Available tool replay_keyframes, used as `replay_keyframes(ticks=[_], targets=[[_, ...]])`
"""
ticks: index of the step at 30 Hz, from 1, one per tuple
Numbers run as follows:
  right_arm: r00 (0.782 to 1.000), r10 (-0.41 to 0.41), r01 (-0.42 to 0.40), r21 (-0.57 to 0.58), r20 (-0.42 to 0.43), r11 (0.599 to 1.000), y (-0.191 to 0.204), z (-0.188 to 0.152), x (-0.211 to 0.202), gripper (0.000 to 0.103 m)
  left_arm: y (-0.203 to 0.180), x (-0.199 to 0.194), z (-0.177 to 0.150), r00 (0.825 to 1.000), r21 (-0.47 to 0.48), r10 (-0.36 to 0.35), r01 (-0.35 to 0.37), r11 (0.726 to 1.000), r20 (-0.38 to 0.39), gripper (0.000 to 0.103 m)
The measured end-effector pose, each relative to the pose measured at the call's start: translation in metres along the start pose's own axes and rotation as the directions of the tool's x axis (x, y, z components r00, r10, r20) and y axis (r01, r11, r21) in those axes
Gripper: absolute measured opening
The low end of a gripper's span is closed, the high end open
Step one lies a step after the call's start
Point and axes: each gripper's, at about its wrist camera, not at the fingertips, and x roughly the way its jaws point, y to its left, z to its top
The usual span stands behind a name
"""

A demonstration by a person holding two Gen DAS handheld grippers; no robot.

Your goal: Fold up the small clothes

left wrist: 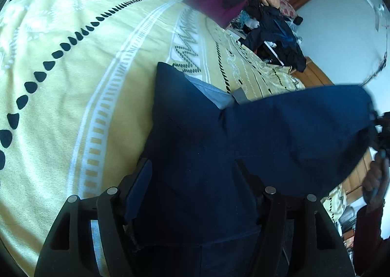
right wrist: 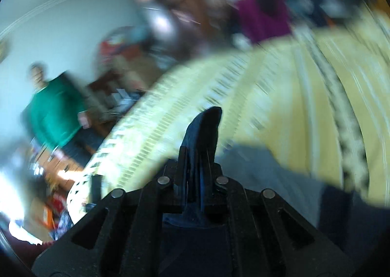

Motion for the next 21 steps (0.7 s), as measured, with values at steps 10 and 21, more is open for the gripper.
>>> replay_keyframes(ticks=[10, 21], targets=[[0.926, -0.251, 0.315, 0.211, -0.283, 0.925, -0.123, -0.123, 0.013, 0.016, -0.005, 0.011, -0.003, 0.999, 0.020, 0.033, -0.033, 0.999, -0.021, 0.071], [0.991, 0.120, -0.116, 0.061, -0.063, 0.991, -0.023, -0.047, 0.038, 0.024, 0.016, 0.007, -0.012, 0.998, -0.050, -0.035, 0.037, 0.998, 0.055, 0.071]])
